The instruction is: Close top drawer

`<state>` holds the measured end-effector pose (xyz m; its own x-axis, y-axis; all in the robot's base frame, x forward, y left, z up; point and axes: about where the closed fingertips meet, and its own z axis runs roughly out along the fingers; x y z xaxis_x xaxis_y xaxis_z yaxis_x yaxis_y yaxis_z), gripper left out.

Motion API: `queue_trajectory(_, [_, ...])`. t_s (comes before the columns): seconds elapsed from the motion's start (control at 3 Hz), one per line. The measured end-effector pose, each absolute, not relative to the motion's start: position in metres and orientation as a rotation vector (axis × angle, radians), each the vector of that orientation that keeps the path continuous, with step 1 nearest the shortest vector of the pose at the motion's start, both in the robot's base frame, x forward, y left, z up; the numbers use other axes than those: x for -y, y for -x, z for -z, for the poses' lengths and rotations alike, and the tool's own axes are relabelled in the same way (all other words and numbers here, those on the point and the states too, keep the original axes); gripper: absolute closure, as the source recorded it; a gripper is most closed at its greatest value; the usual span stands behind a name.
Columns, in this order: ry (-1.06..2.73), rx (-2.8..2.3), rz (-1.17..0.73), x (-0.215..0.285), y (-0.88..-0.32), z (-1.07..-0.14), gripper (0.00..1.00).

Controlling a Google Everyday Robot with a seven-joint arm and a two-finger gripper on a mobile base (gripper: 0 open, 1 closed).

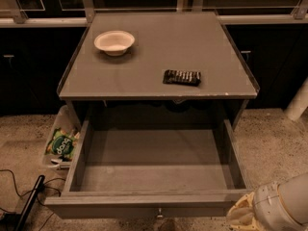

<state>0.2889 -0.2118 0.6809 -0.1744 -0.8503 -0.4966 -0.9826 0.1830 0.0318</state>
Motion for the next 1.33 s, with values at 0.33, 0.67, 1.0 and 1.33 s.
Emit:
queue_trajectory(0.33, [1.707, -1.997, -0.486, 0.196, -0.314, -0.671, 1.00])
queue_trajectory(0.67, [1.658, -1.950, -0.510, 0.186, -0.325, -0.654, 1.00])
queue_trajectory(1.0, [1.647, -1.938, -0.516, 0.183, -0.327, -0.650, 0.89])
queue_trajectory(1.33, [1.647, -1.938, -0.516, 0.183, -0.327, -0.650, 0.66])
